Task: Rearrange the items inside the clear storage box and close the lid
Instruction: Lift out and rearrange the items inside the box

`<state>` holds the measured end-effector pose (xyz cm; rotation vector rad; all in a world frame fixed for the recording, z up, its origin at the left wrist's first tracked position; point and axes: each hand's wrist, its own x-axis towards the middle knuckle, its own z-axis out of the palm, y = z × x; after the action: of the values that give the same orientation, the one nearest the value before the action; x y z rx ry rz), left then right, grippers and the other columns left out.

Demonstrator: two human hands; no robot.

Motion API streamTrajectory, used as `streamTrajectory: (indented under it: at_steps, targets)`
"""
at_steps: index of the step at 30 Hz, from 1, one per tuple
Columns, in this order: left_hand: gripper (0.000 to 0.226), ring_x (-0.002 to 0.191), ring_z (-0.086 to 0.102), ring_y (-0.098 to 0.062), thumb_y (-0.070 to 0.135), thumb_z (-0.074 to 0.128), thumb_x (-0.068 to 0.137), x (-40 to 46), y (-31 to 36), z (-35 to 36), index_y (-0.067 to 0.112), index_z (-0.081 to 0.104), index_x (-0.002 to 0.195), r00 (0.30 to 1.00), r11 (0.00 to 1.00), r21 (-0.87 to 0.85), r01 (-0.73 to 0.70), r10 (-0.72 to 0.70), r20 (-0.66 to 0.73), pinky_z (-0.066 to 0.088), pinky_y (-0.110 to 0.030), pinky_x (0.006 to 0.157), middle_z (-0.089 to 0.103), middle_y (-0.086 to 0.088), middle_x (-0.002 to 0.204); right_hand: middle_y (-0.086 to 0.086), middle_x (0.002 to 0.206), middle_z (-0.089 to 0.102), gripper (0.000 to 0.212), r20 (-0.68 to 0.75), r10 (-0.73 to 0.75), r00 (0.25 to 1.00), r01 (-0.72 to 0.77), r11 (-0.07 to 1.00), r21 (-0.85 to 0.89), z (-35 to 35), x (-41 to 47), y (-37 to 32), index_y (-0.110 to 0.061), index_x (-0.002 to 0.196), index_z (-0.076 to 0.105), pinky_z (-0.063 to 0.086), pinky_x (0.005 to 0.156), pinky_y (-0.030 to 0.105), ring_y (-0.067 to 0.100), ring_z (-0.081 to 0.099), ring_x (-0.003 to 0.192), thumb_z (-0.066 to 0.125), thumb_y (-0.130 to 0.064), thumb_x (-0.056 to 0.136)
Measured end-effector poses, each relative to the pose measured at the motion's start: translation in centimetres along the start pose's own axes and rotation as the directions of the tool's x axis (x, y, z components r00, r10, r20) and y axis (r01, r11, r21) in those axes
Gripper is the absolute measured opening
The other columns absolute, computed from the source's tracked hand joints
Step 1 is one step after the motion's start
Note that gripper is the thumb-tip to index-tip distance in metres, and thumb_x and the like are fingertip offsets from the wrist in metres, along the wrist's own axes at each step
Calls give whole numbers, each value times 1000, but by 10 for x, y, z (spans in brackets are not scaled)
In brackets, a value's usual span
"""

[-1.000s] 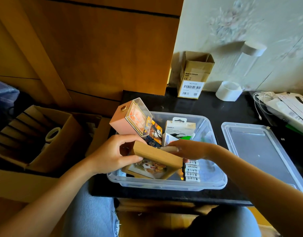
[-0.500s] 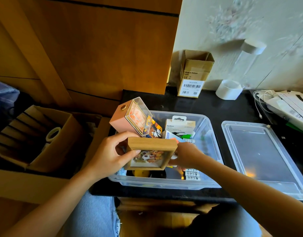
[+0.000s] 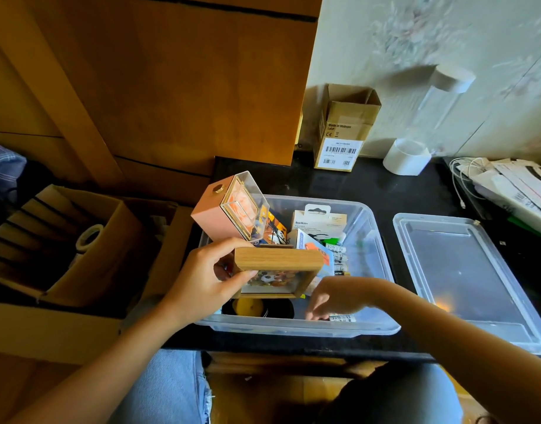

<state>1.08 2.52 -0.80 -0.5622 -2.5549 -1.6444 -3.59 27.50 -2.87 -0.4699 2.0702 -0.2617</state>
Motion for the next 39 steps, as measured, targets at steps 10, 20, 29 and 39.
streamTrajectory:
  at_steps: [10, 20, 29, 39]
  targets:
    - [23, 87, 67, -17, 18, 67, 79, 3, 4, -10, 17, 66, 102, 998, 993, -112, 37, -43, -49, 55, -24, 67, 69, 5, 93, -2, 149, 35, 52, 168, -101, 981, 95, 994, 47, 13, 18, -10, -26, 147, 28, 23, 105, 24, 14, 32, 136, 32, -5, 99]
    - [19, 73, 63, -1, 13, 66, 79, 0, 5, -18, 15, 66, 98, 996, 977, -203, 61, -73, -50, 47, -9, 58, 68, 12, 83, 5, 130, 56, 37, 128, -157, 979, 154, 987, 33, 7, 16, -5, -17, 129, 54, 45, 101, 38, 22, 54, 118, 44, -6, 96]
    - [23, 93, 65, -15, 14, 66, 79, 7, -2, -5, 15, 66, 101, 997, 986, -150, 75, -76, 4, 54, -21, 74, 69, 8, 93, 1, 140, 48, 39, 200, -175, 964, 186, 982, -37, 15, 29, -3, -23, 137, 46, 35, 108, 36, 17, 47, 125, 40, -15, 99]
    - [22, 89, 65, -7, 19, 65, 81, 6, -6, 0, 17, 64, 103, 996, 993, -83, 80, -83, -33, 52, -16, 66, 67, 14, 92, 3, 129, 53, 40, 185, -203, 962, 202, 979, 23, 9, 23, -1, -30, 137, 44, 43, 92, 25, 19, 54, 114, 46, -21, 97]
